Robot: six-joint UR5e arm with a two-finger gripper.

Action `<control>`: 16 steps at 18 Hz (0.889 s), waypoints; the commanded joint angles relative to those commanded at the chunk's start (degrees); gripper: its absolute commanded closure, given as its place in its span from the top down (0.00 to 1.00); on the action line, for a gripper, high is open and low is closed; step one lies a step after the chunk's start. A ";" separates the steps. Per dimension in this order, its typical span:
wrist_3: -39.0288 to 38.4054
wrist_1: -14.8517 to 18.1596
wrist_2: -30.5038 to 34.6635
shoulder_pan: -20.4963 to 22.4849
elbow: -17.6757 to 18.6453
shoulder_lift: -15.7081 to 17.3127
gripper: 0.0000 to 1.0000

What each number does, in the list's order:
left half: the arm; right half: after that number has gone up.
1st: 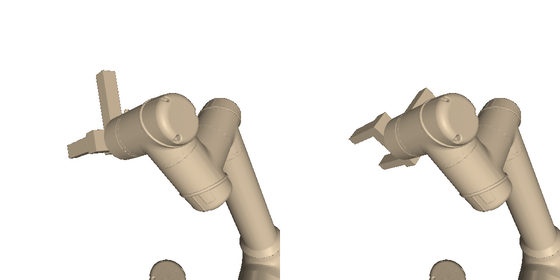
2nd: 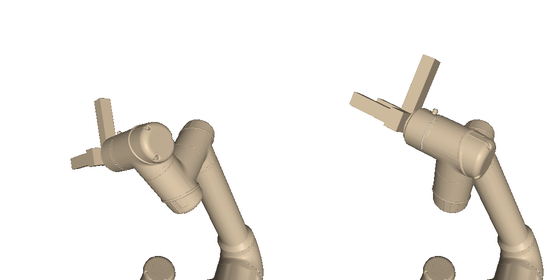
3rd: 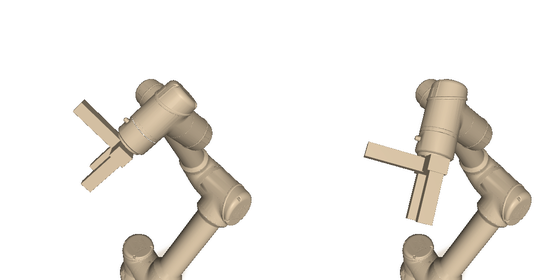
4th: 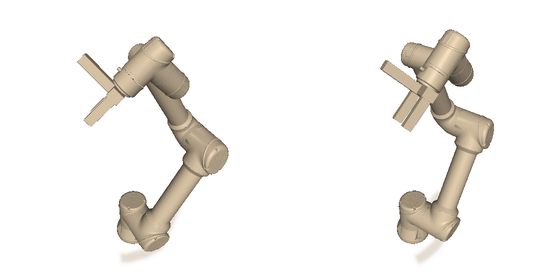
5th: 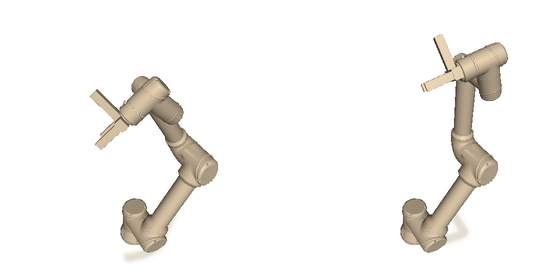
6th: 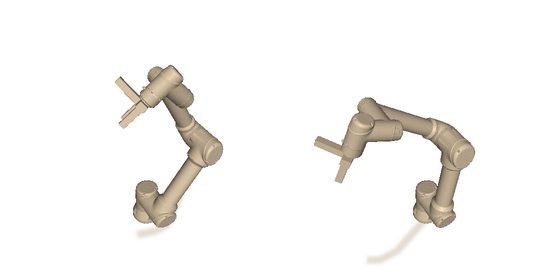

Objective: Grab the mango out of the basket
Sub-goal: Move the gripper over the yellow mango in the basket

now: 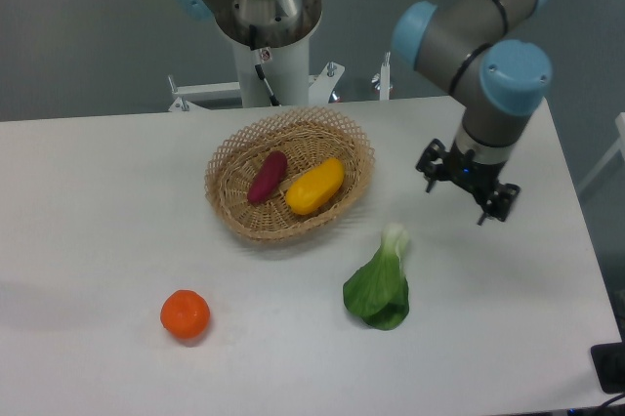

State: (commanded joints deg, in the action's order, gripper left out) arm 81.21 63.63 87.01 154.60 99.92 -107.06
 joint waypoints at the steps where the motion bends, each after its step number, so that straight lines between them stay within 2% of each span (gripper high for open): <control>1: -0.17 0.00 -0.09 -0.96 0.71 0.35 1.00; 5: -0.44 0.09 -0.09 -2.46 3.08 2.11 1.00; 10: -0.97 -0.26 -0.18 -5.62 8.00 4.75 1.00; 16: -3.68 0.00 -0.18 -7.38 9.06 5.72 1.00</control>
State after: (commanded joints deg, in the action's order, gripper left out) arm 77.53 63.63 86.84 147.22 108.98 -101.34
